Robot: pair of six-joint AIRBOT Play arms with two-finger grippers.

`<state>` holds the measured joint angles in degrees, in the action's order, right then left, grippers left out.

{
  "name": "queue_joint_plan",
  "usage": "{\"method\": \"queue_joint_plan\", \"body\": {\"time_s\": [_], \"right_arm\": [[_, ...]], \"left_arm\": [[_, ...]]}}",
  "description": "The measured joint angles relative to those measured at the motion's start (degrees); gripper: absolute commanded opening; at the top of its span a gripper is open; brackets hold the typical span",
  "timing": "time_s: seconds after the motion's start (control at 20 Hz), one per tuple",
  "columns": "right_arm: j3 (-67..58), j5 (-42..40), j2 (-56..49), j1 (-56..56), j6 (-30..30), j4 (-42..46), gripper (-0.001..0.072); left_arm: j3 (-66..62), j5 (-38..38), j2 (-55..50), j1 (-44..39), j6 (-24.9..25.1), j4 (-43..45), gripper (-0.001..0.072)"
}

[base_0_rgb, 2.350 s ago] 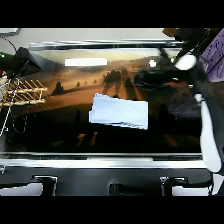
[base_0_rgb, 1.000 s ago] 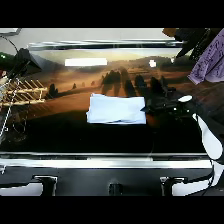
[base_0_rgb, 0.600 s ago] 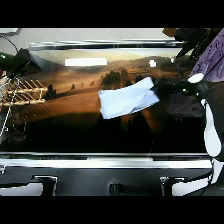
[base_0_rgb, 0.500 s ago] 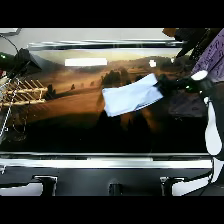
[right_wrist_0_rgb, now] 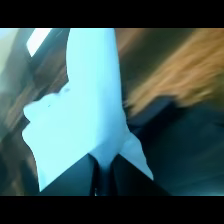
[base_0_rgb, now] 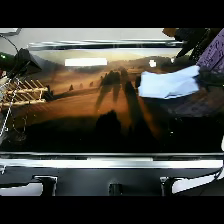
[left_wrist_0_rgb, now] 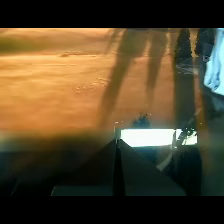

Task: Fold the clothes and pants, and hang the long-sleeved shirts on hangers.

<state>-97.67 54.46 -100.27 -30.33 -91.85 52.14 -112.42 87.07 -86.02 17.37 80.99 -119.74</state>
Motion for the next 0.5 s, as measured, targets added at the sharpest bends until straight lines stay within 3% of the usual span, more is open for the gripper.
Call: {"method": "queue_joint_plan", "body": {"time_s": [0.2, 0.5], "right_arm": [[-0.2, 5.9, 0.5, -8.3, -3.5, 7.3, 0.0027], [0.2, 19.2, 2.2, -14.1, -10.4, 31.1, 0.0026]], "left_arm": [[0.0, 0.0, 0.0, 0.0, 0.0, 0.0, 0.0018], [0.0, 0.1, 0.0, 0.0, 0.0, 0.0, 0.0018]]}}
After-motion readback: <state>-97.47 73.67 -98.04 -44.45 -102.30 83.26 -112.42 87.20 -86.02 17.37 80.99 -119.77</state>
